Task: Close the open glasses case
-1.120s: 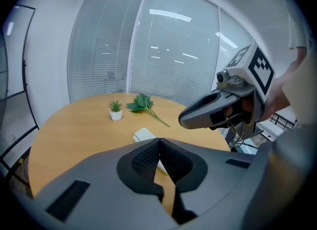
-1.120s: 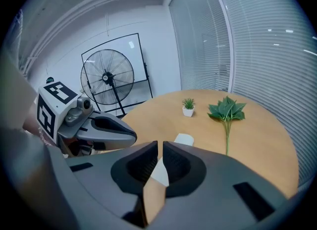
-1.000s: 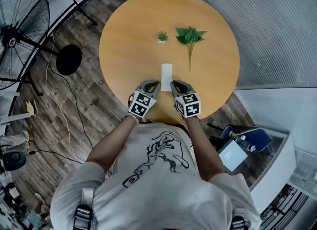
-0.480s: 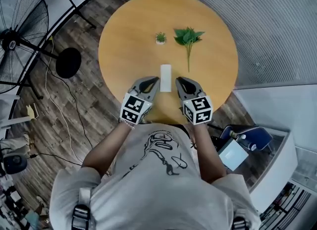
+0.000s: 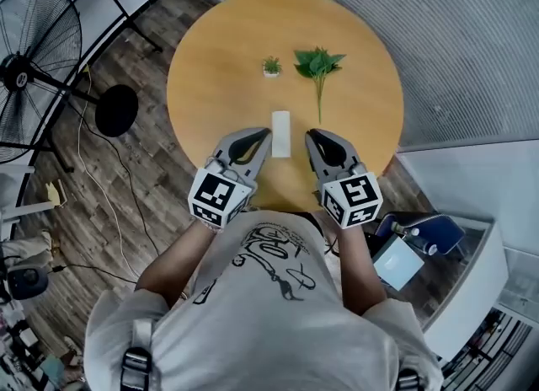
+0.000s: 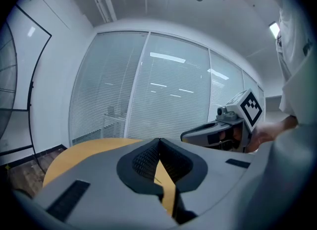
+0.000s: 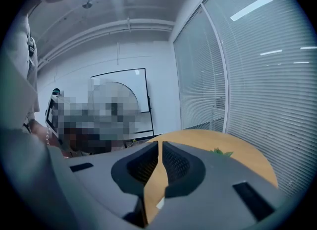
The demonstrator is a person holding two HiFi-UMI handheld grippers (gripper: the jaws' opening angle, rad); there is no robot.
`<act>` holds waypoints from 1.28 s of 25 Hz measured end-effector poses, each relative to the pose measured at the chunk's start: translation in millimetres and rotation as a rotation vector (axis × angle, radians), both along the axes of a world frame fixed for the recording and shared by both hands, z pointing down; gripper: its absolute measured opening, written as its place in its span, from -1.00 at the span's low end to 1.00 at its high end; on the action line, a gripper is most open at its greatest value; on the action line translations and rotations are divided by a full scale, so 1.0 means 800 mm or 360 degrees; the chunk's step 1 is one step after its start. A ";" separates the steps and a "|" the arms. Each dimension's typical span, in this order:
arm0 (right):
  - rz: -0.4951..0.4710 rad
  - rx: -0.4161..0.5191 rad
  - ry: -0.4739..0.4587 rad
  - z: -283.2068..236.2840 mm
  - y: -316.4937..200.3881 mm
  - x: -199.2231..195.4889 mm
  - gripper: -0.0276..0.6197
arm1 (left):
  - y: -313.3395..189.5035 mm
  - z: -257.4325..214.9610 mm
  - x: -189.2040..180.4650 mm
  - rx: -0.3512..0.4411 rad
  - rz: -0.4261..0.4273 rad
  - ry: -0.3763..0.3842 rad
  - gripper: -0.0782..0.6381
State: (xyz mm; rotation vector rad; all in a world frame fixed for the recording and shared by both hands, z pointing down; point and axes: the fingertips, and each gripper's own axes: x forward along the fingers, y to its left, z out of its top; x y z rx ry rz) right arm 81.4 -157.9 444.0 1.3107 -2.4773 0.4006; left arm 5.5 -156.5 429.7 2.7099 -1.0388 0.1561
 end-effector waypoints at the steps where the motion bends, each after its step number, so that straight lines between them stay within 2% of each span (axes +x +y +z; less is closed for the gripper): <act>1: -0.0004 0.0012 -0.0011 -0.008 0.002 -0.001 -0.81 | 0.001 -0.009 -0.001 0.0014 -0.0002 0.0013 -0.73; 14: -0.0067 0.0234 0.0004 -0.111 0.022 -0.011 -0.81 | 0.013 -0.121 -0.011 0.0197 -0.0019 0.0103 -0.73; 19: -0.0085 0.0294 0.0016 -0.139 0.027 -0.017 -0.81 | 0.016 -0.165 -0.014 0.0299 -0.0043 0.0252 -0.73; 32: -0.0071 0.0361 0.0004 -0.178 0.035 -0.016 -0.81 | 0.023 -0.187 -0.027 0.0328 -0.0049 0.0248 -0.73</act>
